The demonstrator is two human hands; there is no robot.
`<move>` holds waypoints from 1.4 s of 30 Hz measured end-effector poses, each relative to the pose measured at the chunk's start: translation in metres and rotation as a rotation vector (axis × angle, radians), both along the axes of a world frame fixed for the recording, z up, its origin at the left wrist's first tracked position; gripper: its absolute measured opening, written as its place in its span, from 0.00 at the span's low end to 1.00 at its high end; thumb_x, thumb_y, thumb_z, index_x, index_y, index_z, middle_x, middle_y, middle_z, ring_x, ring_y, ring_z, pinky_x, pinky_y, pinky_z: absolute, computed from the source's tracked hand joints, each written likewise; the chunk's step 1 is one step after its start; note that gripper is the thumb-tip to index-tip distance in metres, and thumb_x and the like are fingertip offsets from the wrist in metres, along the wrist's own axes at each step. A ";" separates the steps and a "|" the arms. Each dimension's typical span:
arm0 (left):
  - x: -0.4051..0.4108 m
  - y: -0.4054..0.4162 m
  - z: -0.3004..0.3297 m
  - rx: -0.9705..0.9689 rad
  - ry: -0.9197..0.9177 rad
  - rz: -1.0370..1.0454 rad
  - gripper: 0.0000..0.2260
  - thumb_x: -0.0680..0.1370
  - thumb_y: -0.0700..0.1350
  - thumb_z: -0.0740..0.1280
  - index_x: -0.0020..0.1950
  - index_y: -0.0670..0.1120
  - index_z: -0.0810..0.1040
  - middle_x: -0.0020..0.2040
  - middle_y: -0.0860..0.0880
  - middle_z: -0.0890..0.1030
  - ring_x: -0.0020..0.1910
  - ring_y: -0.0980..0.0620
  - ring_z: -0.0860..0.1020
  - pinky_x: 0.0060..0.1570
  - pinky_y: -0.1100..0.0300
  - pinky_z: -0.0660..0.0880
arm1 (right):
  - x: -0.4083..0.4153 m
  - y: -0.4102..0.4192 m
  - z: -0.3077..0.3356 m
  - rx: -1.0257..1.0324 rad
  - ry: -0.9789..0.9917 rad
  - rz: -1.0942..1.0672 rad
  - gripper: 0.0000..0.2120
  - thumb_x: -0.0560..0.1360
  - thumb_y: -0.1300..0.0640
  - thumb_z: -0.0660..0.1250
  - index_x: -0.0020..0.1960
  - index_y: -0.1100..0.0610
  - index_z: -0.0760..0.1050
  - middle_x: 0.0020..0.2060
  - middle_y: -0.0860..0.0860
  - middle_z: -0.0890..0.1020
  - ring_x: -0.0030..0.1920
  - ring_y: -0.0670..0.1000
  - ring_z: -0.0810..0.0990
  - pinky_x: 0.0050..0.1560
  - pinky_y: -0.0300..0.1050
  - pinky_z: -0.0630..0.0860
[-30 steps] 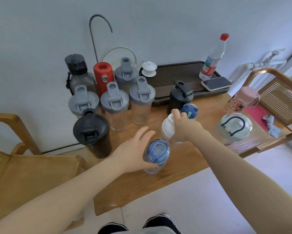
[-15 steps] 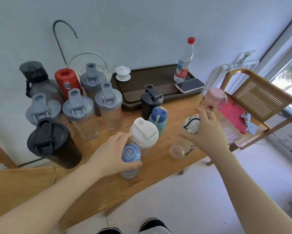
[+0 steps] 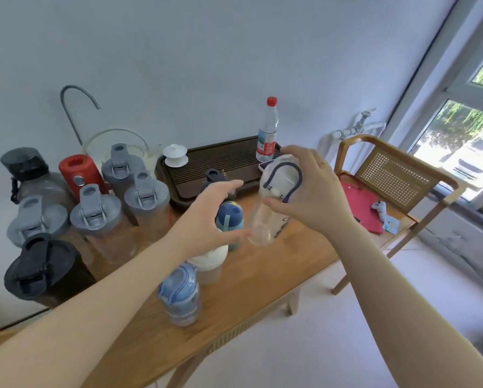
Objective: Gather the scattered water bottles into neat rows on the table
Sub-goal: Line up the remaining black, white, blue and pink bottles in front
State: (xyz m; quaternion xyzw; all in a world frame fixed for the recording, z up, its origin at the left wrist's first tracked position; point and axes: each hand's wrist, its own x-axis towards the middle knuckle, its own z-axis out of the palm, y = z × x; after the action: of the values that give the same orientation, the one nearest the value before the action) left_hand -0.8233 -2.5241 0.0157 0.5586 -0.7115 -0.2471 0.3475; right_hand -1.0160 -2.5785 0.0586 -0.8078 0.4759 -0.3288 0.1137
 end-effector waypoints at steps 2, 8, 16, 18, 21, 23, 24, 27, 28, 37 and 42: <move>-0.004 -0.009 0.018 -0.030 0.071 0.000 0.35 0.66 0.50 0.75 0.66 0.63 0.59 0.62 0.63 0.66 0.60 0.64 0.67 0.59 0.66 0.66 | 0.006 0.001 0.031 -0.042 -0.091 0.136 0.35 0.60 0.48 0.77 0.63 0.49 0.68 0.59 0.47 0.74 0.60 0.51 0.73 0.59 0.44 0.69; 0.018 -0.006 0.066 -0.036 0.144 0.046 0.35 0.61 0.60 0.72 0.64 0.63 0.61 0.58 0.67 0.71 0.60 0.67 0.71 0.55 0.68 0.70 | 0.038 -0.008 0.074 -0.044 -0.252 0.580 0.32 0.59 0.51 0.78 0.58 0.47 0.67 0.53 0.34 0.73 0.56 0.38 0.74 0.58 0.32 0.69; 0.078 0.051 0.086 -0.121 0.155 0.284 0.37 0.57 0.53 0.75 0.59 0.68 0.60 0.52 0.80 0.69 0.57 0.77 0.67 0.50 0.81 0.67 | 0.132 -0.006 0.064 -0.053 -0.080 0.992 0.34 0.63 0.51 0.77 0.64 0.55 0.68 0.58 0.46 0.73 0.60 0.46 0.72 0.63 0.45 0.70; 0.089 0.058 0.082 -0.043 0.075 0.339 0.40 0.55 0.57 0.75 0.62 0.66 0.58 0.51 0.79 0.70 0.55 0.77 0.68 0.49 0.80 0.67 | 0.148 -0.004 0.052 -0.006 -0.024 1.032 0.41 0.62 0.50 0.78 0.69 0.56 0.63 0.62 0.49 0.70 0.63 0.48 0.70 0.65 0.47 0.69; 0.101 0.061 0.065 0.041 -0.020 0.371 0.44 0.55 0.59 0.74 0.62 0.72 0.50 0.54 0.79 0.64 0.54 0.80 0.66 0.50 0.82 0.65 | 0.155 -0.007 0.027 0.087 0.015 1.040 0.51 0.59 0.46 0.78 0.74 0.54 0.53 0.68 0.47 0.59 0.70 0.45 0.58 0.71 0.44 0.60; 0.110 0.057 0.045 0.078 -0.055 0.375 0.45 0.58 0.55 0.76 0.66 0.68 0.52 0.60 0.70 0.67 0.58 0.71 0.69 0.56 0.75 0.65 | 0.150 -0.017 0.008 0.169 0.039 0.956 0.45 0.64 0.43 0.72 0.73 0.53 0.53 0.67 0.44 0.59 0.68 0.41 0.56 0.71 0.42 0.56; 0.115 0.055 0.035 0.098 -0.063 0.372 0.45 0.60 0.51 0.77 0.68 0.63 0.54 0.61 0.63 0.69 0.59 0.65 0.70 0.58 0.69 0.67 | 0.145 -0.023 -0.002 0.212 0.073 0.892 0.39 0.67 0.43 0.68 0.73 0.53 0.57 0.67 0.45 0.63 0.67 0.41 0.59 0.70 0.43 0.58; 0.125 0.048 0.011 0.147 -0.086 0.339 0.42 0.62 0.45 0.78 0.68 0.55 0.56 0.59 0.56 0.70 0.56 0.59 0.72 0.52 0.70 0.68 | 0.131 -0.039 -0.037 0.250 0.256 0.738 0.19 0.78 0.51 0.59 0.67 0.55 0.67 0.65 0.51 0.72 0.66 0.49 0.68 0.68 0.48 0.65; 0.126 0.046 0.004 0.154 -0.100 0.315 0.40 0.63 0.44 0.78 0.67 0.55 0.57 0.58 0.55 0.71 0.53 0.60 0.72 0.49 0.72 0.67 | 0.128 -0.040 -0.046 0.263 0.359 0.717 0.18 0.78 0.53 0.59 0.67 0.54 0.67 0.65 0.51 0.72 0.66 0.50 0.68 0.67 0.47 0.65; 0.145 0.034 -0.028 0.301 -0.561 0.314 0.37 0.60 0.53 0.76 0.62 0.53 0.58 0.55 0.48 0.72 0.48 0.48 0.75 0.44 0.55 0.75 | 0.118 -0.020 -0.080 0.293 0.940 0.767 0.47 0.69 0.50 0.70 0.75 0.46 0.40 0.77 0.48 0.46 0.74 0.53 0.55 0.69 0.48 0.62; 0.151 0.036 -0.020 0.243 -0.688 0.223 0.44 0.62 0.60 0.74 0.70 0.50 0.55 0.69 0.48 0.64 0.64 0.47 0.68 0.59 0.52 0.71 | 0.127 -0.017 -0.088 0.198 1.046 0.690 0.48 0.68 0.49 0.72 0.75 0.46 0.41 0.76 0.50 0.47 0.70 0.56 0.61 0.61 0.48 0.70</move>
State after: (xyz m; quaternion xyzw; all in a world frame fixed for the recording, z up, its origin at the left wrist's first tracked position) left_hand -0.6726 -2.4880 -0.0047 0.7200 -0.6869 -0.0884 0.0445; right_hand -0.8889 -2.5959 -0.0291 -0.9542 0.2088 0.2105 0.0396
